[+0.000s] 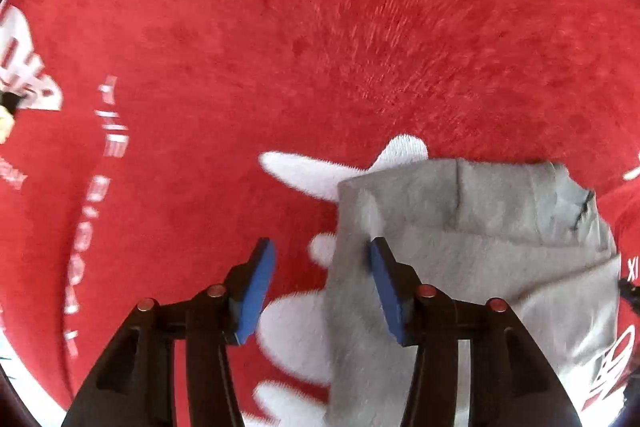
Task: Fold small clothes
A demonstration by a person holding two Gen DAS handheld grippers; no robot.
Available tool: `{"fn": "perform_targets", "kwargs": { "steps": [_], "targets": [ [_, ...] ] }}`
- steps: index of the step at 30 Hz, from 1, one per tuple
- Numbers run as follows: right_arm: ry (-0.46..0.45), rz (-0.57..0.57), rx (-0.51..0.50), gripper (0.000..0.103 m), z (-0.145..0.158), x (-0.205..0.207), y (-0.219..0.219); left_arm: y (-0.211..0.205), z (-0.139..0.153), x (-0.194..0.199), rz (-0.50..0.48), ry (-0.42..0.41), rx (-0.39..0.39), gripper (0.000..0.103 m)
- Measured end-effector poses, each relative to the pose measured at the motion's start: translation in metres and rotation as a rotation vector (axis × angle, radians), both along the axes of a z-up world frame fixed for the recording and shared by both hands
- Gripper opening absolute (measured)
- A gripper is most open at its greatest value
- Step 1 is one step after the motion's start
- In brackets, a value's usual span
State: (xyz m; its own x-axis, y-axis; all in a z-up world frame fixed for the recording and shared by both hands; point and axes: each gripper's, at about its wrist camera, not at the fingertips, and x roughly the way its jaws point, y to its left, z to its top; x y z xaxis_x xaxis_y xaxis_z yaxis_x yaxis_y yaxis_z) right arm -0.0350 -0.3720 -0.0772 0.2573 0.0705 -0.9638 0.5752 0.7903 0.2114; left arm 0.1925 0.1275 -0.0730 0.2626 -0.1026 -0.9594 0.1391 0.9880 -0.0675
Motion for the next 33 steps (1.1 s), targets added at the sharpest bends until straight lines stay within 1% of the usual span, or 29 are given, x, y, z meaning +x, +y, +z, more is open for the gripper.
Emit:
{"fn": "perform_targets", "kwargs": {
  "steps": [2, 4, 5, 8, 10, 11, 12, 13, 14, 15, 17, 20, 22, 25, 26, 28, 30, 31, 32, 33],
  "targets": [
    [-0.004, 0.027, -0.025, 0.030, 0.011, -0.006, 0.014, 0.000, 0.013, -0.017, -0.012, 0.012, -0.011, 0.051],
    [-0.018, 0.082, -0.055, 0.030, 0.025, -0.013, 0.039, 0.000, 0.021, -0.036, -0.032, 0.016, -0.015, 0.051],
    [-0.026, 0.104, -0.066, 0.030, 0.029, -0.014, 0.051, -0.001, 0.023, -0.051, -0.043, 0.018, -0.011, 0.051],
    [-0.051, 0.171, -0.069, 0.030, 0.038, -0.021, 0.084, -0.003, 0.014, -0.077, -0.064, 0.049, 0.011, 0.051],
    [-0.038, 0.222, -0.053, 0.030, 0.033, -0.021, 0.106, -0.012, -0.002, -0.075, -0.061, 0.081, 0.060, 0.051],
    [-0.022, 0.239, -0.054, 0.030, 0.029, -0.022, 0.112, -0.010, -0.005, -0.083, -0.059, 0.083, 0.066, 0.051],
    [0.008, 0.265, -0.060, 0.030, 0.021, -0.022, 0.121, -0.009, -0.007, -0.087, -0.060, 0.068, 0.058, 0.053],
    [0.037, 0.289, -0.059, 0.030, 0.014, -0.022, 0.127, -0.011, -0.007, -0.089, -0.060, 0.055, 0.065, 0.060],
    [0.056, 0.304, -0.055, 0.030, 0.008, -0.025, 0.130, -0.010, -0.006, -0.091, -0.060, 0.051, 0.084, 0.063],
    [0.079, 0.316, -0.057, 0.030, 0.002, -0.029, 0.134, -0.007, -0.005, -0.096, -0.061, 0.053, 0.087, 0.064],
    [0.063, 0.319, -0.065, 0.030, 0.006, -0.037, 0.134, -0.002, 0.002, -0.100, -0.058, 0.060, 0.075, 0.064],
    [0.081, 0.297, -0.026, 0.030, 0.009, -0.049, 0.134, 0.001, 0.012, -0.111, -0.055, 0.076, 0.081, 0.064],
    [0.081, 0.284, -0.001, 0.030, 0.015, -0.062, 0.126, 0.007, 0.012, -0.121, -0.060, 0.091, 0.073, 0.064],
    [0.082, 0.255, 0.023, 0.031, 0.020, -0.077, 0.131, -0.009, 0.015, -0.138, -0.079, 0.115, 0.054, 0.064],
    [0.082, 0.245, 0.029, 0.032, 0.022, -0.080, 0.133, -0.016, 0.016, -0.147, -0.089, 0.122, 0.051, 0.064],
    [0.081, 0.223, 0.040, 0.033, 0.027, -0.091, 0.134, -0.034, 0.022, -0.163, -0.113, 0.141, 0.054, 0.064],
    [0.078, 0.212, 0.052, 0.035, 0.029, -0.098, 0.136, -0.048, 0.021, -0.173, -0.134, 0.159, 0.062, 0.065],
    [0.078, 0.208, 0.057, 0.036, 0.029, -0.100, 0.139, -0.059, 0.023, -0.180, -0.142, 0.163, 0.065, 0.076],
    [0.078, 0.206, 0.065, 0.038, 0.029, -0.103, 0.140, -0.065, 0.023, -0.185, -0.148, 0.164, 0.070, 0.082],
    [0.079, 0.203, 0.073, 0.040, 0.030, -0.106, 0.139, -0.072, 0.024, -0.191, -0.152, 0.163, 0.074, 0.086]
  ]
}}
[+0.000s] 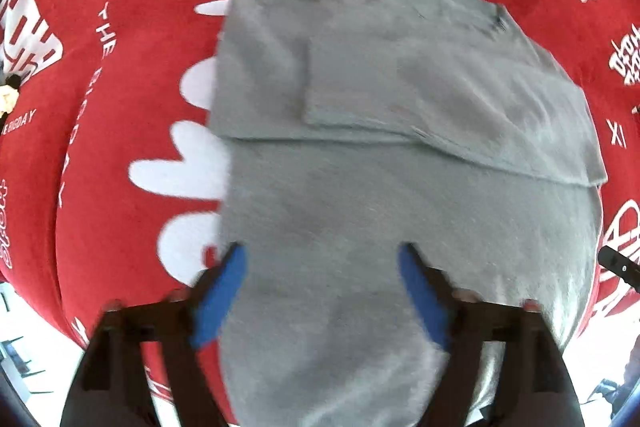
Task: Fold small clothes
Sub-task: 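Move both grippers to the sweater hem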
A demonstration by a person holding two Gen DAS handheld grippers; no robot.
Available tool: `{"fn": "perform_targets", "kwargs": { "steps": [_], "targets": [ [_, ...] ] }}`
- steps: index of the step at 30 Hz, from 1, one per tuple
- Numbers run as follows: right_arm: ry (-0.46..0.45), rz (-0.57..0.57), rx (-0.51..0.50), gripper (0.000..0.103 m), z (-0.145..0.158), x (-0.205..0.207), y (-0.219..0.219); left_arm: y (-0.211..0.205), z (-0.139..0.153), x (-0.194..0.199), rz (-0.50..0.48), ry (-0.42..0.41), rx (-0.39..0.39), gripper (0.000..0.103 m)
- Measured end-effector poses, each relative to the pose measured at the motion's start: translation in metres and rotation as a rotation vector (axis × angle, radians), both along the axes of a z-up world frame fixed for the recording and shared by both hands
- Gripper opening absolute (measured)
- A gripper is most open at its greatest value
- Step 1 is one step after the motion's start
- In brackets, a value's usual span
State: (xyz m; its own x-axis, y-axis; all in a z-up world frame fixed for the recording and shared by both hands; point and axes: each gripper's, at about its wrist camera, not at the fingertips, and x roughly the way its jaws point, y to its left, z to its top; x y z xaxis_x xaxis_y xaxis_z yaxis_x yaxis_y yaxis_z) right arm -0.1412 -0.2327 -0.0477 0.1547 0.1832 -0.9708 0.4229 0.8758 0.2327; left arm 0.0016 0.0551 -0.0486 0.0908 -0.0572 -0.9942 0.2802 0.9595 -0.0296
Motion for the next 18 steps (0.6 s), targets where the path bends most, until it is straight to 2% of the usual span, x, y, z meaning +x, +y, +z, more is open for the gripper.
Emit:
{"fn": "perform_targets", "kwargs": {
  "steps": [5, 14, 18],
  "targets": [
    [0.007, 0.000, 0.034, 0.044, 0.001, -0.013, -0.005, -0.024, -0.005, -0.014, -0.026, 0.029, 0.016, 0.087],
    [-0.017, 0.116, 0.069, 0.067, 0.006, -0.018, -0.007, -0.049, 0.005, -0.042, 0.042, 0.041, 0.021, 0.086],
    [-0.004, 0.155, 0.098, 0.068, 0.002, -0.023, -0.008, -0.050, 0.007, -0.060, 0.064, 0.065, -0.005, 0.086]
  ]
}}
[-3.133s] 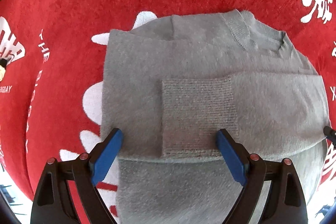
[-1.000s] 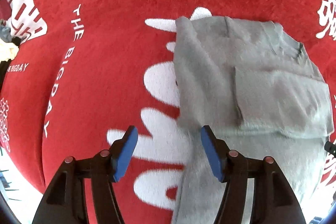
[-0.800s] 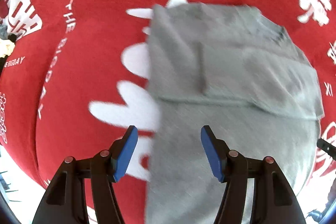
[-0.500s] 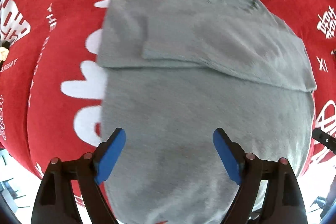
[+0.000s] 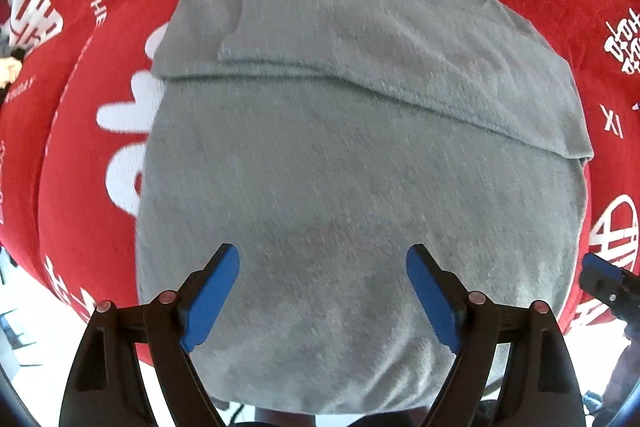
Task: Fold small clothes
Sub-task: 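Move both grippers to the sweater hem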
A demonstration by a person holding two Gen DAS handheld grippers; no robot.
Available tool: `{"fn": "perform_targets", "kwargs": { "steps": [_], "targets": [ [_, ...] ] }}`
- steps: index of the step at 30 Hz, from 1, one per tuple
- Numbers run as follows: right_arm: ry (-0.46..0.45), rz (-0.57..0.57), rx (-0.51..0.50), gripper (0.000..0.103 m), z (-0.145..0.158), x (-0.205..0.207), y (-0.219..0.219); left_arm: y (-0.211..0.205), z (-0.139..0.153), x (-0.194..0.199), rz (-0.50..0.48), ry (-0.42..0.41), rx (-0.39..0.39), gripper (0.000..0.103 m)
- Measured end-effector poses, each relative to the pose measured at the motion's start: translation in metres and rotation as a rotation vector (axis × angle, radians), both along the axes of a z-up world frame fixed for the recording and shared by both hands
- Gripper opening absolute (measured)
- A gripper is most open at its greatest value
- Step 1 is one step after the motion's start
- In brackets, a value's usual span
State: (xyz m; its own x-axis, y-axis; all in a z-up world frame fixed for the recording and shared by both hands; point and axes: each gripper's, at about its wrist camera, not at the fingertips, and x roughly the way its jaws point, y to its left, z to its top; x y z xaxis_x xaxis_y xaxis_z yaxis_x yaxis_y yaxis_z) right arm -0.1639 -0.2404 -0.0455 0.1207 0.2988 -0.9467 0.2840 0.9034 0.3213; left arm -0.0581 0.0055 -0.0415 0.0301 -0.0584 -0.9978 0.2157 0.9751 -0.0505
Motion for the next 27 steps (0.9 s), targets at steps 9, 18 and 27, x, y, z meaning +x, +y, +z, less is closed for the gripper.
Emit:
{"fn": "perform_targets", "kwargs": {
  "steps": [9, 18, 27],
  "targets": [
    [-0.008, -0.018, 0.001, 0.068, 0.001, -0.020, 0.005, 0.035, 0.021, -0.034, 0.016, -0.043, 0.018, 0.086],
    [-0.017, -0.051, -0.024, 0.068, 0.007, -0.070, 0.037, 0.106, 0.029, -0.079, 0.011, -0.072, -0.003, 0.086],
    [0.050, -0.111, -0.054, 0.068, -0.008, -0.146, 0.071, 0.154, -0.003, -0.124, 0.002, -0.013, -0.044, 0.086]
  ]
}}
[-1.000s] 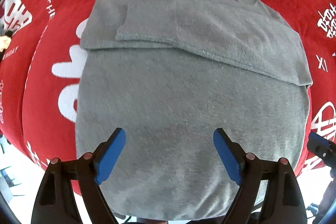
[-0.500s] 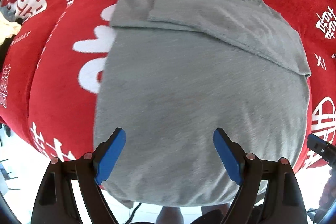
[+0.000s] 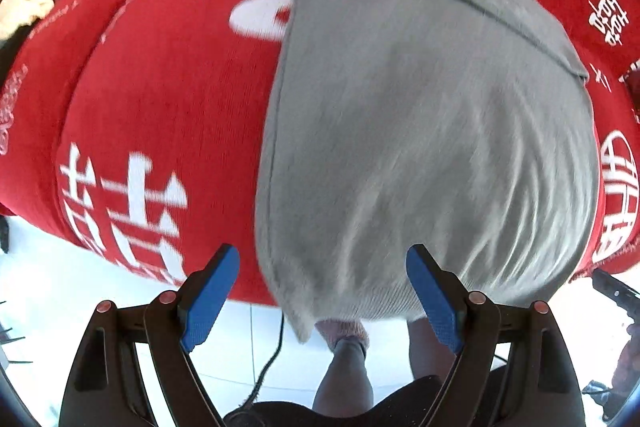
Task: Fold small clothes
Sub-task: 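Move both grippers to the sweater hem, then close both grippers on the hem and lift it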
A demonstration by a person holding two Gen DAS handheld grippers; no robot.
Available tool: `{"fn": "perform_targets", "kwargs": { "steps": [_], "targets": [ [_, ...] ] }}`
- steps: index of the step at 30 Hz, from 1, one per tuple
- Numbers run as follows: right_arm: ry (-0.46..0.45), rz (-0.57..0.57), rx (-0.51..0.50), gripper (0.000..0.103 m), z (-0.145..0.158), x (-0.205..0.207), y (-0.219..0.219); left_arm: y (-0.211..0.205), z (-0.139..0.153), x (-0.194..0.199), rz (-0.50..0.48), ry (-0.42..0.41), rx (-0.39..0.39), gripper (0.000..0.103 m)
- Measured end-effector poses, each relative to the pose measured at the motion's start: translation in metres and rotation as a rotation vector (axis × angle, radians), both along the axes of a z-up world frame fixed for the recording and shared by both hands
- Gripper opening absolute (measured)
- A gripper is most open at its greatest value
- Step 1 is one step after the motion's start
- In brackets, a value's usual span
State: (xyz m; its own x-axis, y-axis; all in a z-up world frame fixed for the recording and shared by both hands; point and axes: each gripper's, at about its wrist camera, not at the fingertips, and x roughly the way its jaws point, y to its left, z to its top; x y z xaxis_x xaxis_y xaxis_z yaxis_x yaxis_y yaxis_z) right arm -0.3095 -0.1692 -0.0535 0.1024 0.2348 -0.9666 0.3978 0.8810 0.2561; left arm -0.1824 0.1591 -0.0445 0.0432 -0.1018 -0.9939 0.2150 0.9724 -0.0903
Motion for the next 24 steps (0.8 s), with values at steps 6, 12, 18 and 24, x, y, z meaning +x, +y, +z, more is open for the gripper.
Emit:
{"fn": "perform_targets", "kwargs": {
  "steps": [6, 12, 18, 24],
  "targets": [
    [0.066, -0.063, 0.041, 0.068, -0.028, -0.031, 0.001, 0.021, -0.026, -0.018, -0.015, 0.066, -0.071, 0.086],
    [0.099, -0.025, 0.090, 0.068, -0.058, -0.032, -0.002, 0.021, -0.059, -0.041, -0.052, 0.130, -0.123, 0.086],
    [0.110, 0.014, 0.139, 0.068, -0.085, -0.028, -0.004, 0.018, -0.076, -0.036, -0.043, 0.149, -0.178, 0.086],
    [0.090, 0.055, 0.198, 0.068, -0.096, -0.012, 0.001, 0.023, -0.078, -0.034, -0.066, 0.158, -0.200, 0.086]
  ]
}}
